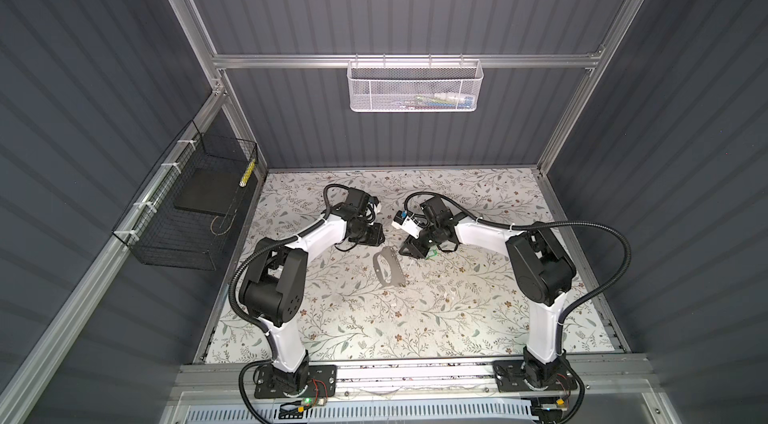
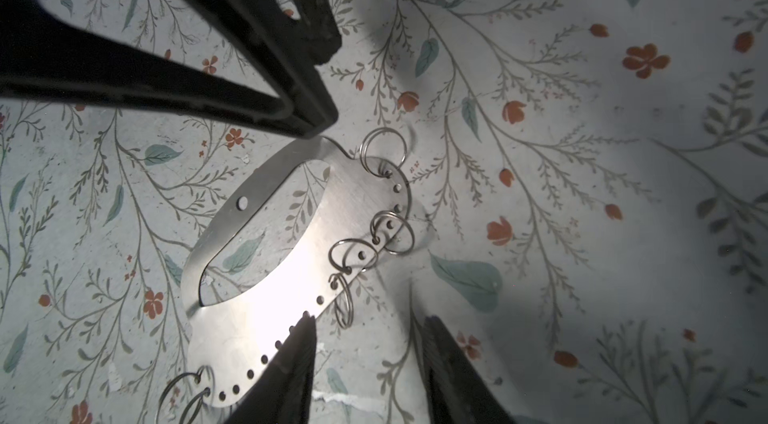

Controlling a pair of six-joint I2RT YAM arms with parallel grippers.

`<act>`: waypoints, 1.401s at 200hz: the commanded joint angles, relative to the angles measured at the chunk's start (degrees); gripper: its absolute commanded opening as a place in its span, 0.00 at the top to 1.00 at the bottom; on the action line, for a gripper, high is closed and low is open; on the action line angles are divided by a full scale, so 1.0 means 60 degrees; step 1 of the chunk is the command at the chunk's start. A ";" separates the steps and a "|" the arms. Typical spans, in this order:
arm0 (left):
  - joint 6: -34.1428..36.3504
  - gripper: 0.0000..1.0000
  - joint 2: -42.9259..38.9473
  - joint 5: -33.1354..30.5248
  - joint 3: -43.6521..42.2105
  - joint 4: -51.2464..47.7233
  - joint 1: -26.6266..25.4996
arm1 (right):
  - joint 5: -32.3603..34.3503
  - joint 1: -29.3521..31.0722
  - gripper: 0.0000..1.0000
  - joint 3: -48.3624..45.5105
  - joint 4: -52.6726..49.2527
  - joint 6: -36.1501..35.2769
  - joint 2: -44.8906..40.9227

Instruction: Put the keys on the keyring

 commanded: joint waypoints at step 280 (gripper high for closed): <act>0.0276 0.64 -0.0335 -0.0085 0.0144 -0.0231 -0.0016 | -0.0991 0.0077 0.83 0.1578 -0.2588 -0.0575 0.1411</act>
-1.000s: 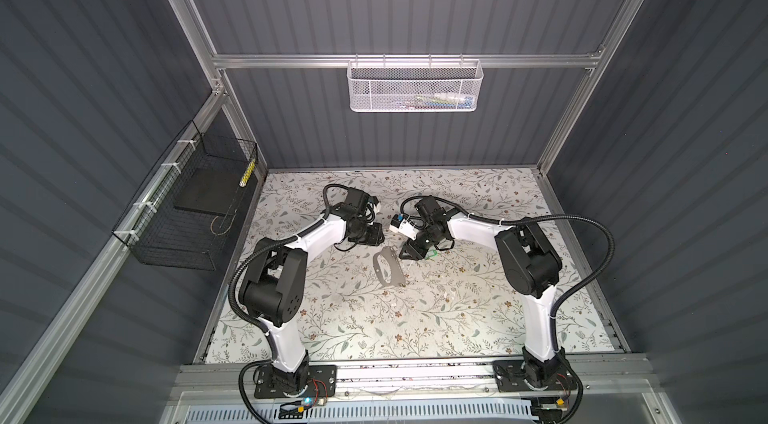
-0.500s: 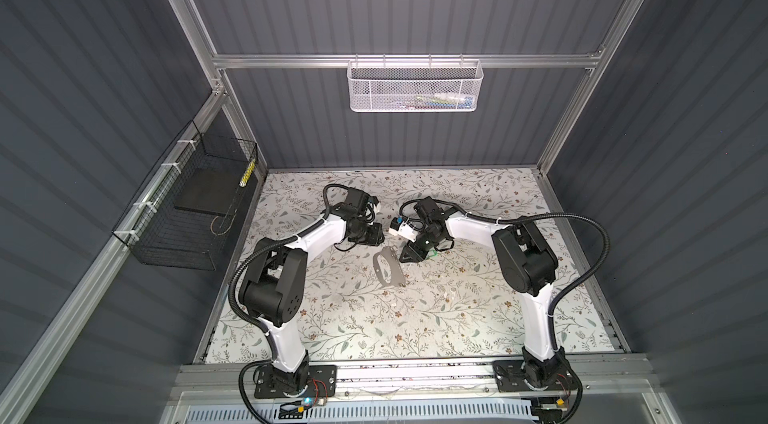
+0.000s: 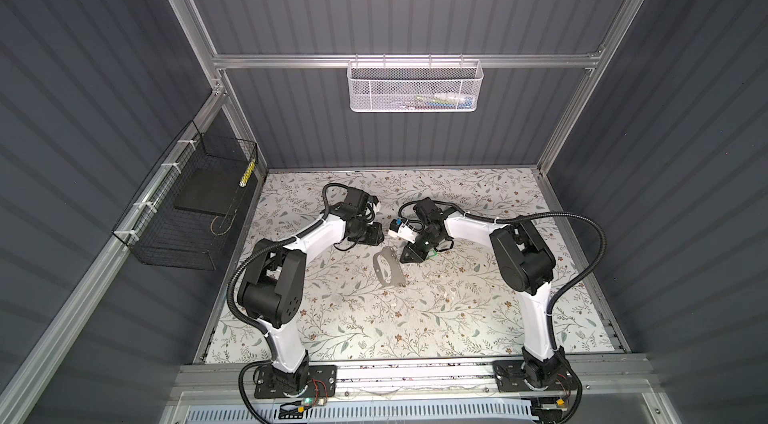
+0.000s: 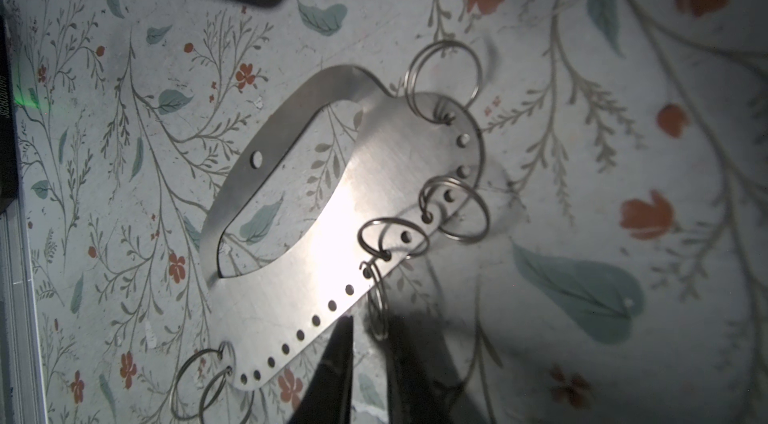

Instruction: Put the keys on the keyring

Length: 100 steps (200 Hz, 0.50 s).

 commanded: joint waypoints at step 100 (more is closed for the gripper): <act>0.0194 0.65 -0.0259 -0.0052 0.0140 -0.0205 -0.0012 | -0.0161 0.0151 0.94 0.0115 -0.0229 -0.0264 -0.0006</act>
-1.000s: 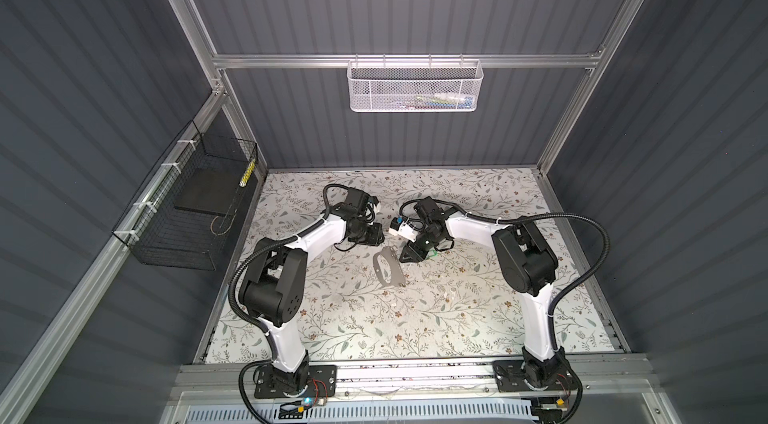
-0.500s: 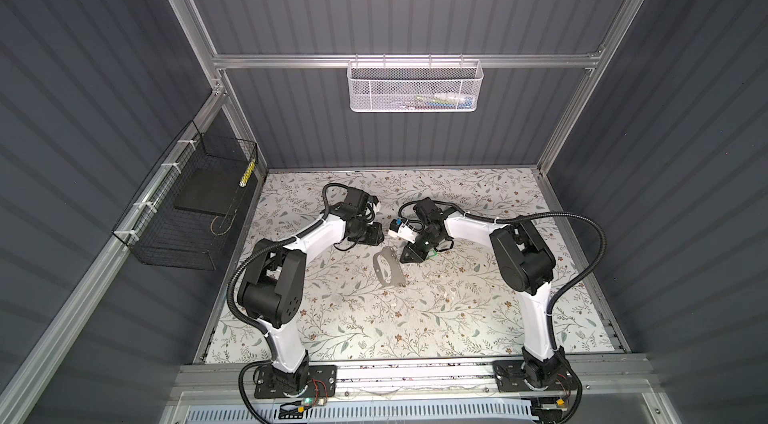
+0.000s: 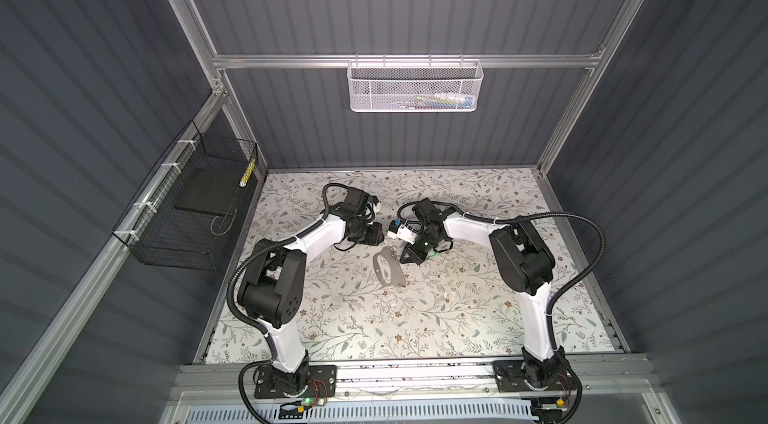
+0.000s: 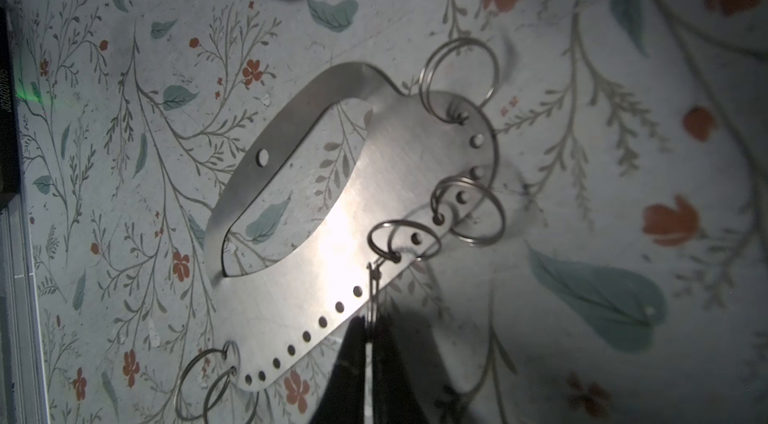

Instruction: Put the keys on the keyring

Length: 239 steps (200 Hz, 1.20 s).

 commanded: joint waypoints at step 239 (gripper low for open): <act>0.0390 0.65 -0.0649 -0.0235 -0.0041 0.0013 -0.0007 | 0.0924 0.0492 0.99 -0.1745 0.1142 -0.1092 -0.1237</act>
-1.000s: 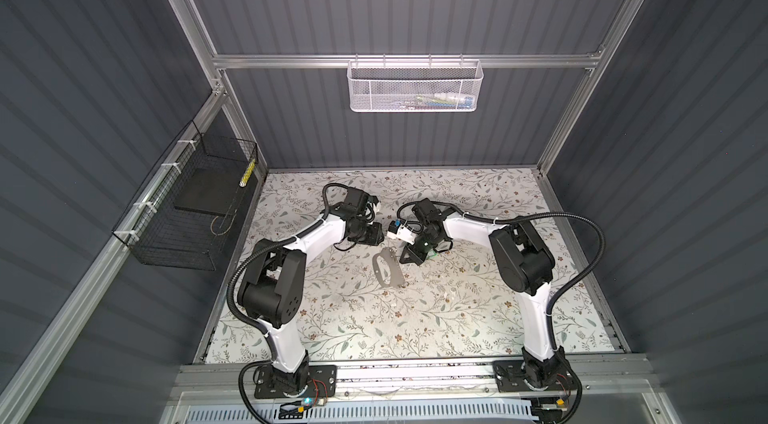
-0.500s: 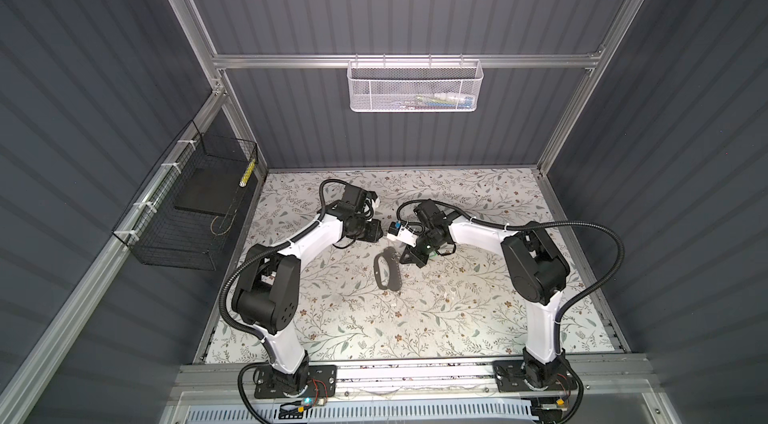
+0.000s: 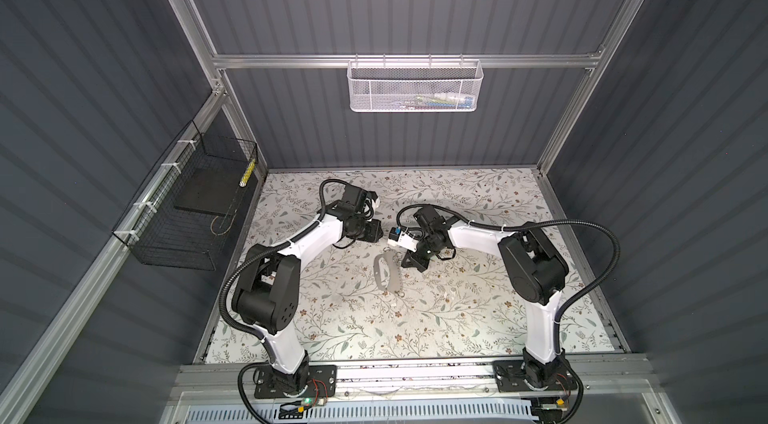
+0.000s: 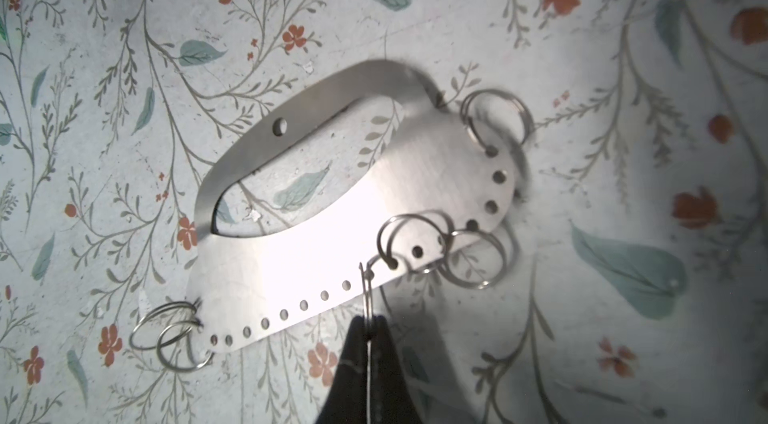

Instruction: Put the keys on the keyring

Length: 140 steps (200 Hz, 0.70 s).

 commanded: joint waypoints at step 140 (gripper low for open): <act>0.0222 0.65 -0.0101 0.0053 -0.0045 -0.0010 -0.0016 | 0.0587 0.0208 0.78 0.0170 0.0145 -0.0436 0.0343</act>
